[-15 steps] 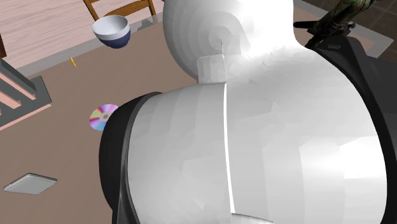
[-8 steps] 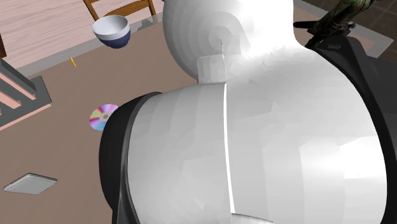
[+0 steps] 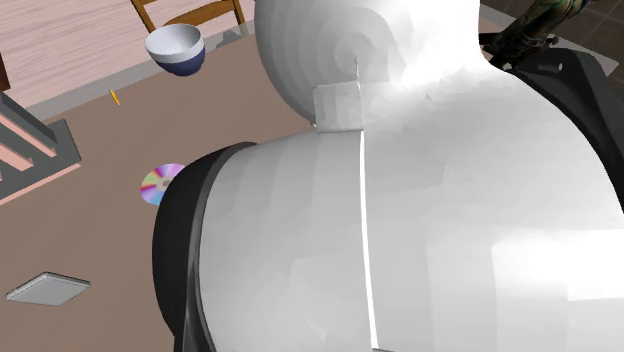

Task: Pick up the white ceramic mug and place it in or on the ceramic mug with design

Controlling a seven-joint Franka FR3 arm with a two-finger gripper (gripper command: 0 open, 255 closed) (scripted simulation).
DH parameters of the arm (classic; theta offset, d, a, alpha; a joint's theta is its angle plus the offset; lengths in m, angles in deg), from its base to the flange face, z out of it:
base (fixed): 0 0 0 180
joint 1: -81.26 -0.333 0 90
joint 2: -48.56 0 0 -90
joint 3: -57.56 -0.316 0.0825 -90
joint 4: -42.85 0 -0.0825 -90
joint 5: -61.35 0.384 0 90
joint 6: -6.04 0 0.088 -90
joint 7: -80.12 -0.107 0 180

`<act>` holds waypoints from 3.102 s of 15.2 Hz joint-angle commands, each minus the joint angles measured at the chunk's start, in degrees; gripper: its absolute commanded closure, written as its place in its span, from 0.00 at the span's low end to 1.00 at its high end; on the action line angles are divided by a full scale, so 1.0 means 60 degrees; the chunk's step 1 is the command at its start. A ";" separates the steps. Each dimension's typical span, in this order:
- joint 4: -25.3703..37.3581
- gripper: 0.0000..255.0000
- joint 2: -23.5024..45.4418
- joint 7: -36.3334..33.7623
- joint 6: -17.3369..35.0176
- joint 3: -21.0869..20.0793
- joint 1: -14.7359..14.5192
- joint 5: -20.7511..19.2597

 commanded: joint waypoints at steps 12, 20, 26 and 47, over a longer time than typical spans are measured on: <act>0.1412 1.00 -0.0187 -0.0167 -0.1537 0.0073 0.0207 -0.0123; 0.2800 1.00 -0.0011 -0.0281 -0.2695 0.0051 0.0506 -0.0098; 0.4468 1.00 0.0450 -0.0421 -0.3829 -0.0043 0.0934 0.0021; -0.3609 1.00 -0.4334 0.0938 -0.0461 0.1036 -0.0347 -0.1666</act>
